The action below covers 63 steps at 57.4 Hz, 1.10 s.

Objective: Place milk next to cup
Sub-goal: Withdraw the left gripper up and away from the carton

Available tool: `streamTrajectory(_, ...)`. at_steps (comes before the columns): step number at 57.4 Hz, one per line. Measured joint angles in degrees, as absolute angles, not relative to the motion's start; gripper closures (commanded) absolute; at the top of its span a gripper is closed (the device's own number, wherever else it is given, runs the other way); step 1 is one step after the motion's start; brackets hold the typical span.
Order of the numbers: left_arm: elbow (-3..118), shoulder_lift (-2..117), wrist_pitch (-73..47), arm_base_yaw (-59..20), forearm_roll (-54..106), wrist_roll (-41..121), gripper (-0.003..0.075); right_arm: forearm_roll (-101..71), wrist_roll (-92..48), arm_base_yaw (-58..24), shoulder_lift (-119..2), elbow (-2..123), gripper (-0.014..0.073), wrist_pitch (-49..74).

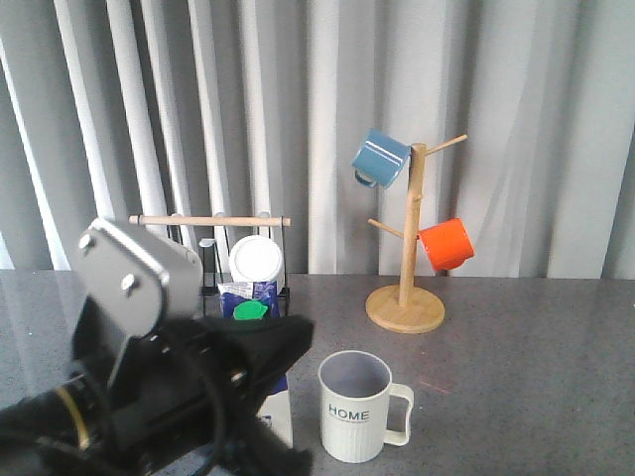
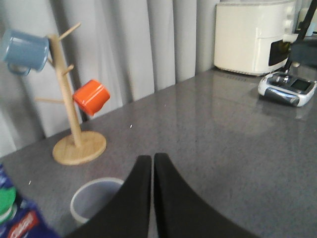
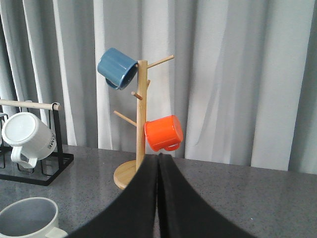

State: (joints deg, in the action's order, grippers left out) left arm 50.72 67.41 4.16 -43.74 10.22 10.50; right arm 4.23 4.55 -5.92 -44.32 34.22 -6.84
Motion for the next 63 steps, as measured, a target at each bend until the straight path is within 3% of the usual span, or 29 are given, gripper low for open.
streamTrajectory(9,40.48,57.18,0.65,-36.21,2.44,-1.89,0.0727,4.23,4.55,-5.92,-44.32,34.22,0.0602,-6.84)
streamTrajectory(31,17.06,30.33,0.0,-16.7,1.01,-2.53,0.0727,4.23,4.55,-5.92,-44.32,34.22,0.0602,-6.84)
streamTrajectory(51,5.24,12.96,0.0,-5.35,-1.94,-2.53,0.0727,4.23,4.55,-5.92,-44.32,34.22,0.0602,-6.84)
streamTrajectory(63,-0.1,4.24,0.0,-2.84,-3.72,-2.53,0.0727,4.23,4.55,-5.92,-44.32,34.22,0.0602,-6.84)
